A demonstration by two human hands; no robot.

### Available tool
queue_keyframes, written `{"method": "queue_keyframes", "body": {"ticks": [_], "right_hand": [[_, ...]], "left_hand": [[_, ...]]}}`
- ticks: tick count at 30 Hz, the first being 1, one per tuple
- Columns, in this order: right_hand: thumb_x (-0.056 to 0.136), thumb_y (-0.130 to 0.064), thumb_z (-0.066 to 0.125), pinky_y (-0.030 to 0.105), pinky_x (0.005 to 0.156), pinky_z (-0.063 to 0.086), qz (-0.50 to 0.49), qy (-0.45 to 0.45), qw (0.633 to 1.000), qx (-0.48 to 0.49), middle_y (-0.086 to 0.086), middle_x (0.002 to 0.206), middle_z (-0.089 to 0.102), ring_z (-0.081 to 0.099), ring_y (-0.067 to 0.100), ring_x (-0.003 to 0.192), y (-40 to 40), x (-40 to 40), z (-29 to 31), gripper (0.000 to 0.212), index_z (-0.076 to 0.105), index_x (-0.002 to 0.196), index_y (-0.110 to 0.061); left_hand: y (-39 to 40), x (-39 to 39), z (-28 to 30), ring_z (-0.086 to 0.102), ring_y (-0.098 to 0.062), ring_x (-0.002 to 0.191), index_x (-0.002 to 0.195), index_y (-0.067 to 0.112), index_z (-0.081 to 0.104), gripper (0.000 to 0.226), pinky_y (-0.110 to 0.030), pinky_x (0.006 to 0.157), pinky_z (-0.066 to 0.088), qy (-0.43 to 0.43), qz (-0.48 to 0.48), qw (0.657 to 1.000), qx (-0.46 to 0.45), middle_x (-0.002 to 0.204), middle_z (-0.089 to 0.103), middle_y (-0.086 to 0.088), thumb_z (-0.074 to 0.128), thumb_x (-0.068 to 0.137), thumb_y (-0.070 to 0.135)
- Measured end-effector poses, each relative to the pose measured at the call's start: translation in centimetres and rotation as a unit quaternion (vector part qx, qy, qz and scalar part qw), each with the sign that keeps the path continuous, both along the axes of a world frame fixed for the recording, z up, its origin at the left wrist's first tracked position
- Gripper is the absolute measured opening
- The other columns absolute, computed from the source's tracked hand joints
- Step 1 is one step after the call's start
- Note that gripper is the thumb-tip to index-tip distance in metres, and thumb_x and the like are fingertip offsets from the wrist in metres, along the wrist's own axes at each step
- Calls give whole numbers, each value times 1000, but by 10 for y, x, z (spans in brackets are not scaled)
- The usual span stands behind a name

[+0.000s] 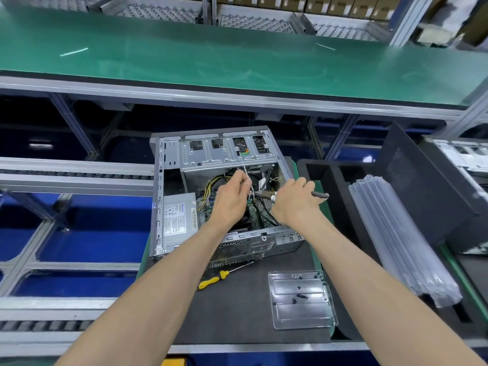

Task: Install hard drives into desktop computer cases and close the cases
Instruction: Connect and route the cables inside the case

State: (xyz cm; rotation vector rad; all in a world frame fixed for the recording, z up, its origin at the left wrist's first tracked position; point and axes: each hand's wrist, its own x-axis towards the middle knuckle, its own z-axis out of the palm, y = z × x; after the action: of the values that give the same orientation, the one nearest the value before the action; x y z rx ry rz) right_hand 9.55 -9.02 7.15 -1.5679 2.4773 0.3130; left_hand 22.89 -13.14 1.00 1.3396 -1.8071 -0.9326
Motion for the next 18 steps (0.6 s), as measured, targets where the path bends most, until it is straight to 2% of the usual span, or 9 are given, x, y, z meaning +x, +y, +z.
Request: {"method": "queue_keyframes", "body": {"ticks": [3,7,9,10,12,14,18], "right_hand": [[93,-24,51,74,109,24,-10,-1,1000,2,19,131,37,34,38,126,-3,1,-3,49,37,135,-2],[92,-27,53,79,107,14,-33,-6,999,3,17,133,36,32,38,129,-5,1,-3,47,38,132,-6],[92,-29,53,78,106,19,-37,-10,999,0,17,134,36,31,37,130,-4,0,-4,49,37,132,-6],[93,-29,52,74,105,27,-30,-9,1000,-3,17,134,37,32,37,129,-2,0,-4,50,36,133,-5],[93,-31,51,54,94,46,16,28,999,-17,16,131,43,40,35,124,1,-2,-3,49,40,132,-4],[93,-30,53,40,79,43,82,81,993,-38,15,126,51,48,33,116,4,-3,-3,43,50,128,-5],[94,-28,54,37,74,34,143,105,983,-44,15,120,56,52,32,110,6,0,-2,32,60,118,-7]], "left_hand": [[-1,0,-1,49,-17,57,91,23,47,19,-33,57,38,1,-2,1000,-8,69,61,-7,41,106,31],[-1,0,-2,44,-10,53,91,23,47,18,-31,54,36,3,1,1000,-10,69,60,-7,41,107,31],[-2,0,-3,43,-8,52,91,24,47,18,-26,52,35,-4,-2,1000,-13,68,60,-7,41,107,31],[-2,0,-3,44,-8,52,91,25,47,18,-23,50,33,-7,-3,1000,-15,67,60,-6,41,107,31],[-1,0,-3,45,-9,52,90,25,47,18,-21,50,33,-5,-4,1000,-17,67,60,-6,41,107,30],[-1,1,-3,46,-10,52,91,24,47,18,-23,50,33,-7,-4,1000,-18,69,61,-6,42,107,30],[-1,0,-1,43,-9,52,91,24,47,17,-28,52,34,-10,-4,1000,-19,68,60,-7,41,107,29]]}}
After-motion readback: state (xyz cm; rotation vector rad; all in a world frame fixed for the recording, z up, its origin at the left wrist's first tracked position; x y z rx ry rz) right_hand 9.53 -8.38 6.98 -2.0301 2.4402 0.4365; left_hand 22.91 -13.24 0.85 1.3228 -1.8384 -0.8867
